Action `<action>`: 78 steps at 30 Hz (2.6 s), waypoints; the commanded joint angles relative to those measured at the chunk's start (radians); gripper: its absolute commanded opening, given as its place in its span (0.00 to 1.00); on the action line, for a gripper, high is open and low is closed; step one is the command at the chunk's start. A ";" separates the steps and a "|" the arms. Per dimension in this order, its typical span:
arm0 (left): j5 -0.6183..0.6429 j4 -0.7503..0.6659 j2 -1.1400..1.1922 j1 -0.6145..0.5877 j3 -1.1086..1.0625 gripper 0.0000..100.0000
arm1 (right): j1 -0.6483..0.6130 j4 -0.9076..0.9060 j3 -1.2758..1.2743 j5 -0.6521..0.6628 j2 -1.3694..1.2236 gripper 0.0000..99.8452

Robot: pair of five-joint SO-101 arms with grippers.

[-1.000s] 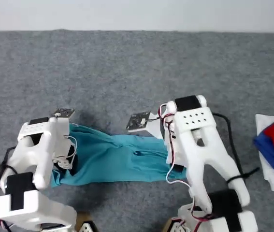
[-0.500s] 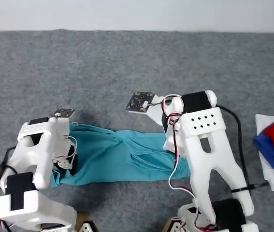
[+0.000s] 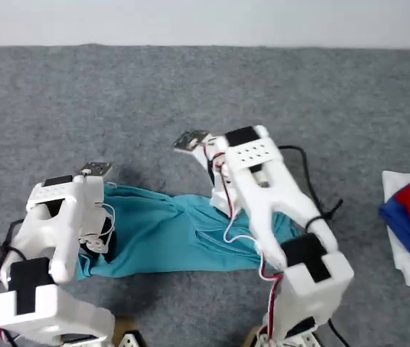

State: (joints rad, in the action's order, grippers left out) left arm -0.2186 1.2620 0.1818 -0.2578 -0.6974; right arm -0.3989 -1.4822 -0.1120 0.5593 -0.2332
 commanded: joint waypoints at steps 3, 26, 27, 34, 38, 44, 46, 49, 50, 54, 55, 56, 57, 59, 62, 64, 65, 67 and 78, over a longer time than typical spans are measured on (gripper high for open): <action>-0.005 -0.055 0.020 -0.015 0.001 0.09 | -0.094 -0.058 0.048 -0.015 -0.018 0.13; -0.017 0.345 0.018 -0.189 0.568 0.10 | -0.039 -0.208 0.074 -0.086 0.266 0.13; -0.034 0.382 0.018 -0.189 0.622 0.10 | -0.031 -0.216 0.072 -0.086 0.280 0.13; -0.169 0.494 0.025 -0.169 0.751 0.14 | -0.022 -0.252 0.072 -0.091 0.320 0.13; -0.183 0.494 0.086 -0.181 0.688 0.27 | -0.021 -0.255 0.051 -0.086 0.320 0.13; -0.221 0.476 0.298 -0.199 0.740 0.27 | -0.002 -0.248 -0.023 -0.084 0.321 0.13; -0.224 0.473 0.379 -0.216 0.808 0.25 | 0.022 -0.248 -0.025 -0.084 0.321 0.13; -0.226 0.485 0.509 -0.216 0.911 0.22 | 0.065 -0.251 -0.023 -0.052 0.321 0.13; -0.226 0.493 0.552 -0.212 0.934 0.21 | 0.079 -0.252 -0.023 -0.044 0.321 0.13; -0.226 0.494 0.684 -0.176 0.993 0.10 | 0.148 -0.248 -0.023 -0.035 0.321 0.13; -0.226 0.494 0.703 -0.163 0.998 0.06 | 0.165 -0.248 -0.023 -0.035 0.321 0.13; -0.226 0.494 0.715 -0.150 0.998 0.02 | 0.182 -0.248 -0.023 -0.035 0.321 0.13; -0.226 0.494 0.721 -0.138 0.995 0.01 | 0.199 -0.246 -0.023 -0.035 0.321 0.13; -0.221 0.496 0.715 -0.123 0.992 0.01 | 0.231 -0.246 -0.023 -0.035 0.321 0.13; -0.219 0.496 0.671 -0.120 0.993 0.01 | 0.288 -0.232 -0.026 -0.035 0.321 0.13; -0.219 0.496 0.621 -0.123 0.993 0.01 | 0.334 -0.232 -0.025 -0.035 0.321 0.13; -0.219 0.496 0.588 -0.124 0.993 0.01 | 0.358 -0.232 -0.025 -0.035 0.321 0.13; -0.219 0.496 0.509 -0.126 0.990 0.01 | 0.406 -0.232 -0.025 -0.034 0.321 0.13; -0.278 0.499 -0.094 0.038 0.708 0.01 | 0.688 -0.232 -0.026 0.138 0.321 0.13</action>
State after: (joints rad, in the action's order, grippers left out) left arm -0.4611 1.7346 0.3506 -0.3330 0.1343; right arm 0.2133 -1.7231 -0.1427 0.6467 0.0491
